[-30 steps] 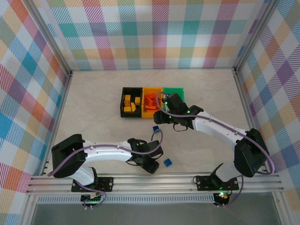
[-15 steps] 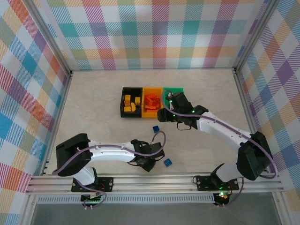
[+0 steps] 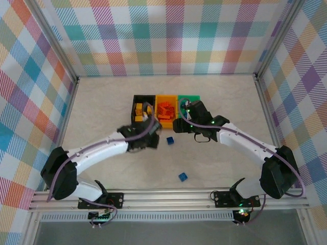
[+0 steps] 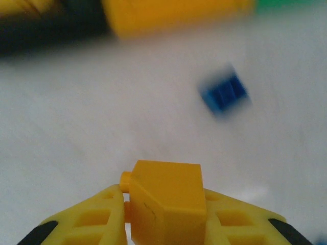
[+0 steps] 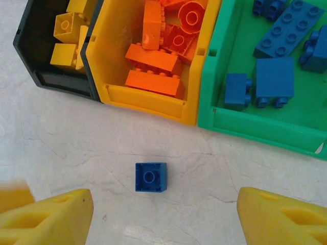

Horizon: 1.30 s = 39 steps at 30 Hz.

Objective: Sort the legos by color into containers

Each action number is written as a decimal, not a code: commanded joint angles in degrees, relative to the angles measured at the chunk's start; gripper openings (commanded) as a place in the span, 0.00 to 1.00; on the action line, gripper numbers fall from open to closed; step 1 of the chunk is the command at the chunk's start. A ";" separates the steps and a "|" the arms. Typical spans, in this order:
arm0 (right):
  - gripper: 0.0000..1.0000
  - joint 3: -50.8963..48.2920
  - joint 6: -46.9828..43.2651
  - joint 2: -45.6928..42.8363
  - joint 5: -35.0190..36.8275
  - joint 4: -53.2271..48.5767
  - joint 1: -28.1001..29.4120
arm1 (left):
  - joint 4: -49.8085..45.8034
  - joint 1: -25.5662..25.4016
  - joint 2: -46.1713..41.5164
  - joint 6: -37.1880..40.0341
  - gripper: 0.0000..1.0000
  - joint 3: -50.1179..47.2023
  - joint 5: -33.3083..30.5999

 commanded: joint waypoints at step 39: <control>0.78 -3.36 -0.51 10.99 -4.13 8.06 2.57 | 11.81 14.61 11.53 -9.48 1.00 17.95 4.77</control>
